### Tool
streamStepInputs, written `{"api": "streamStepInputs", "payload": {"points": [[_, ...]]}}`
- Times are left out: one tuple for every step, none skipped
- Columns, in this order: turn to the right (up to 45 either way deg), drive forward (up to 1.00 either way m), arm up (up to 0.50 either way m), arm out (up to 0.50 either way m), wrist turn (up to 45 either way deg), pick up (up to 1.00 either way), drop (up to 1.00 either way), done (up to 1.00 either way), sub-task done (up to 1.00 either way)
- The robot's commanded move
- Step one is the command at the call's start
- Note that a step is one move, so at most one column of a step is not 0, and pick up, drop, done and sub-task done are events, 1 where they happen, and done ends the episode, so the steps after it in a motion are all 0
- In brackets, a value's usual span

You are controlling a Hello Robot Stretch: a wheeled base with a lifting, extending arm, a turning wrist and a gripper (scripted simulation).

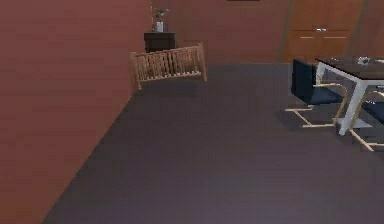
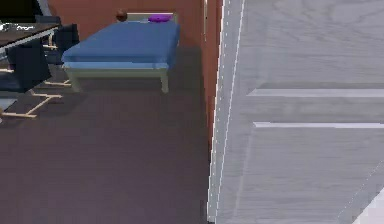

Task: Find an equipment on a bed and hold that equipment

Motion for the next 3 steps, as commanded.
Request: {"api": "streamStepInputs", "payload": {"points": [[45.0, 0.00, 0.00, 0.00, 0.0, 0.00, 0.00, 0.00, 0.00], [12.0, 0.00, 0.00, 0.00, 0.0, 0.00, 0.00, 0.00, 0.00], [0.0, 0.65, 0.00, 0.00, 0.0, 0.00, 0.00, 0.00, 0.00]]}}
